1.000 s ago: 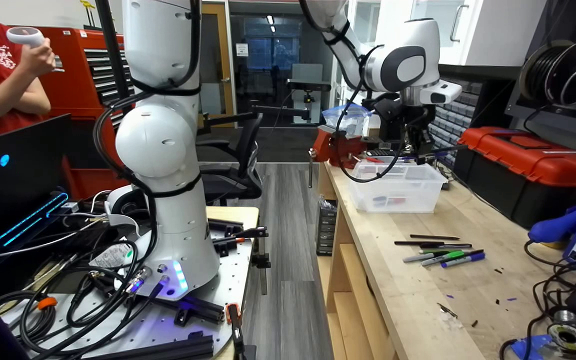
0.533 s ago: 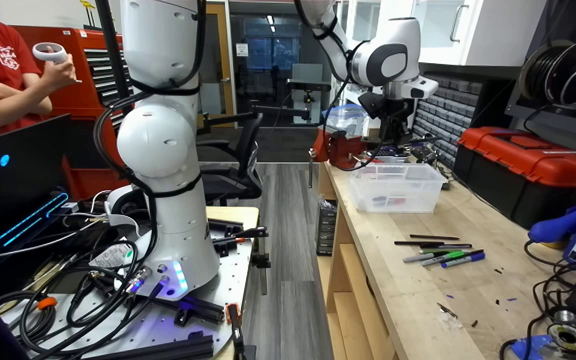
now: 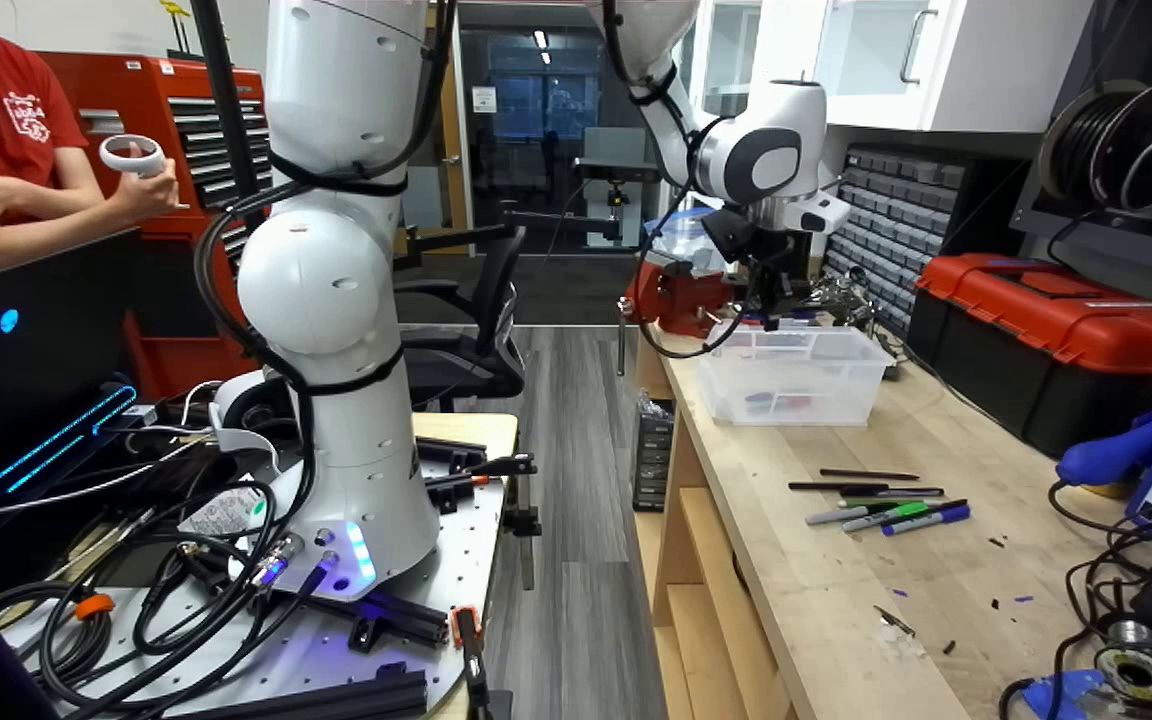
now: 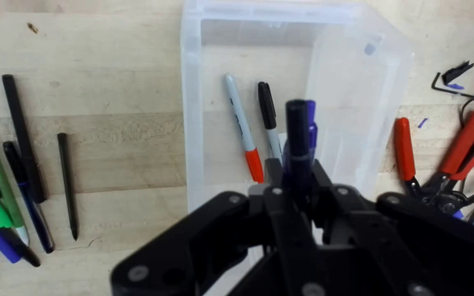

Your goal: Put two pens in the plastic container on the left

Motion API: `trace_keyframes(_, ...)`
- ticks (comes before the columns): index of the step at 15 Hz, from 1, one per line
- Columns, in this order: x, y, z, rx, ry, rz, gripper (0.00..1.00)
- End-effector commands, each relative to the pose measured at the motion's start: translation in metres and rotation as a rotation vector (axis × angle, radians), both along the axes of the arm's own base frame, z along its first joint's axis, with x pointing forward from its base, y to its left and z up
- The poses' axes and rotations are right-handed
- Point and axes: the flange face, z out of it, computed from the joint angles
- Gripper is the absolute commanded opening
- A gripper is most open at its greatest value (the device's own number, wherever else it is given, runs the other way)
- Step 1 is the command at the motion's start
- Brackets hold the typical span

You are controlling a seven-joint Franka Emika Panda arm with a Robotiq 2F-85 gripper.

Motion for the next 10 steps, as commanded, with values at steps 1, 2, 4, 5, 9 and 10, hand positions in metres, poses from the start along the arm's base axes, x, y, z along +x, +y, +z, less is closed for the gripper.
trace_keyframes(1,0.014,0.005,-0.024,-0.006,0.04,0.002,0.04)
trace_keyframes(2,0.016,0.006,-0.03,-0.009,0.046,0.0,0.04)
trace_keyframes(4,0.02,0.009,-0.037,-0.008,0.064,0.004,0.41)
trace_keyframes(5,0.022,0.01,-0.037,-0.007,0.063,0.003,0.43)
trace_keyframes(9,0.026,0.009,-0.016,0.007,0.042,0.003,0.66)
trace_keyframes(10,0.027,0.007,-0.008,0.015,0.031,0.005,0.74)
